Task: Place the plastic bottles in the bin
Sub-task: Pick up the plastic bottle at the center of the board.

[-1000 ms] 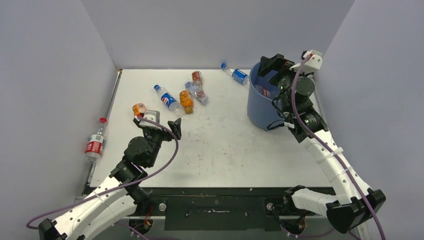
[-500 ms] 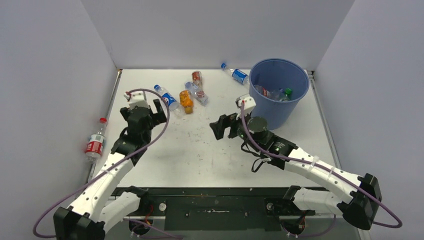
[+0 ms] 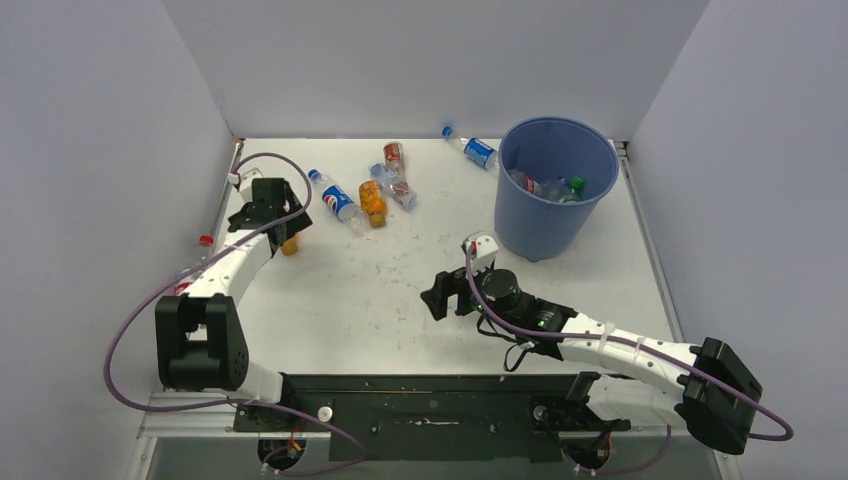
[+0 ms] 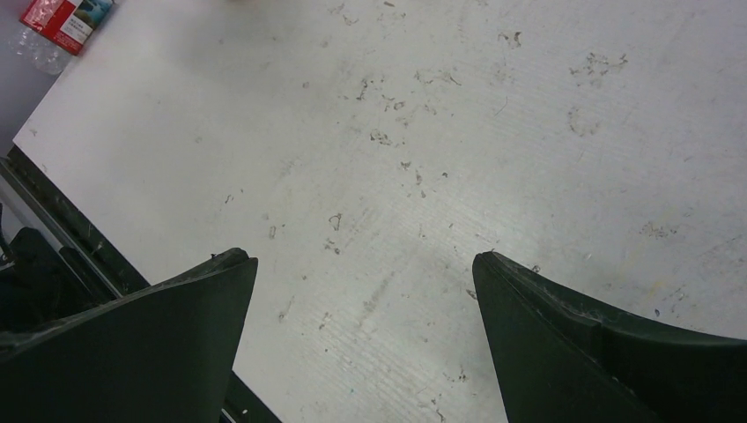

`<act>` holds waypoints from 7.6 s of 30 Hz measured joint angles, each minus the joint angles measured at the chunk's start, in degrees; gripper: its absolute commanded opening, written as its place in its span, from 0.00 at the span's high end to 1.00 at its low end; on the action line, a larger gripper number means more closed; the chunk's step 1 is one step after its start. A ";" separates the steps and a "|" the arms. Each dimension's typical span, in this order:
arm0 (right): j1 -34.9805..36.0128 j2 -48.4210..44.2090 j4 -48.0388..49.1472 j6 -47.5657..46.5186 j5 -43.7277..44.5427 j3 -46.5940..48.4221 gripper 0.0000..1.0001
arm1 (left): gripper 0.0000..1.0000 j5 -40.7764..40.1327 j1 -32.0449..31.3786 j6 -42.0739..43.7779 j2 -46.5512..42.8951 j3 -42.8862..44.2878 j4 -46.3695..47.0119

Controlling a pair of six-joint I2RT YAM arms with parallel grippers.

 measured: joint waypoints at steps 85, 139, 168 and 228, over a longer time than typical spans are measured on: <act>16.76 6.60 23.34 -3.65 10.23 3.63 0.09 | 0.77 11.69 -34.99 -42.88 -49.53 -44.76 53.90; 15.80 -6.95 -24.68 -7.78 19.43 26.62 0.95 | 0.04 14.34 -41.44 17.92 -52.85 -8.52 13.03; 15.76 -1.73 -49.64 -15.78 -5.68 33.81 0.95 | 0.00 33.62 -55.04 67.82 -34.16 -2.67 -15.13; 15.80 -5.79 12.83 -4.63 12.37 13.09 0.95 | 0.33 37.20 -46.95 24.85 -44.33 -24.72 27.21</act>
